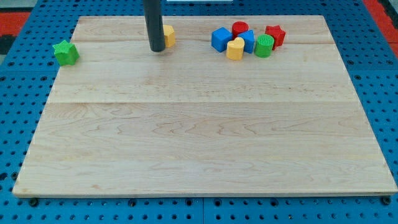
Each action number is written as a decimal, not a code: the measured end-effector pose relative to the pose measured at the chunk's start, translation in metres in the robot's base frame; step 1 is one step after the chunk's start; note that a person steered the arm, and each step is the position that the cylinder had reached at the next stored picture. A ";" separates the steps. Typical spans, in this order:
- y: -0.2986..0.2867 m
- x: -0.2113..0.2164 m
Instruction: Slide the yellow hexagon to the top of the red star
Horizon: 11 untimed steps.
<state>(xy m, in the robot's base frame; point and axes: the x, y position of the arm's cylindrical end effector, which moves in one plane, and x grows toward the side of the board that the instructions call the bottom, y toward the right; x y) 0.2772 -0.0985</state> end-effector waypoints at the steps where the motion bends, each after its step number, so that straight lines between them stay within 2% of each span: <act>1: 0.015 -0.024; 2: 0.082 -0.036; 4: 0.010 -0.061; 6: 0.105 -0.074; 7: 0.116 -0.081; 9: 0.189 -0.073; 11: 0.220 -0.085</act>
